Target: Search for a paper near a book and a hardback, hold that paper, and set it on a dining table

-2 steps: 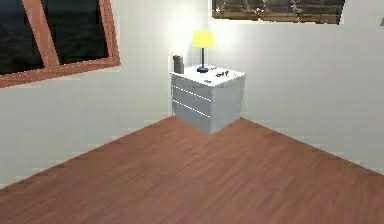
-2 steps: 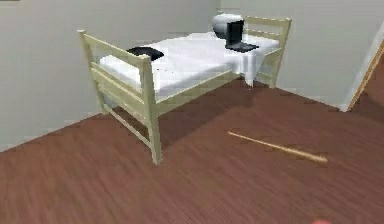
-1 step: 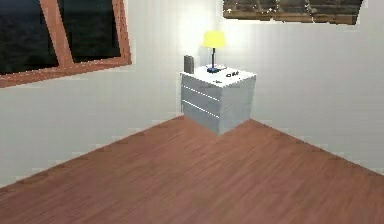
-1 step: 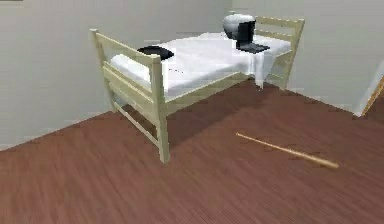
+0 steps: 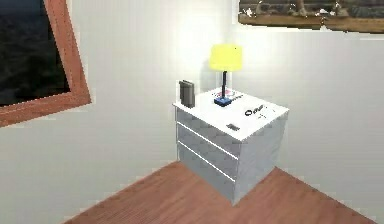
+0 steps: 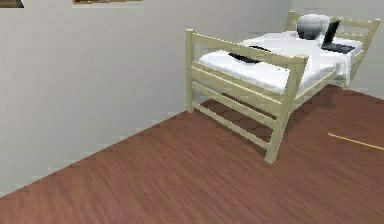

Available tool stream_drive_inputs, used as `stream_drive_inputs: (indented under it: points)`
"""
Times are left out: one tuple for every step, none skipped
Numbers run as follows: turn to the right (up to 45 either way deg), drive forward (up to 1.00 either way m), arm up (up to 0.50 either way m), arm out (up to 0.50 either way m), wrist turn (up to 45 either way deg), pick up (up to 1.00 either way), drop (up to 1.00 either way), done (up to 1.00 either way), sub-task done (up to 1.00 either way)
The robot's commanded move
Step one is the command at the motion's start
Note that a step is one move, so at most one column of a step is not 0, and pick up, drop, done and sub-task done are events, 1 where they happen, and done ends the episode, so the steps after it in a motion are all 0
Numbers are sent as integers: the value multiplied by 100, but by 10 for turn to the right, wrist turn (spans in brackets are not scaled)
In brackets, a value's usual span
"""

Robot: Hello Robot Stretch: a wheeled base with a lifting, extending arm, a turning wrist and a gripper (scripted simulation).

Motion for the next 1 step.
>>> stream_drive_inputs:
  points:
    - [-30, 0, 0, 0, 0, 0, 0, 0, 0]
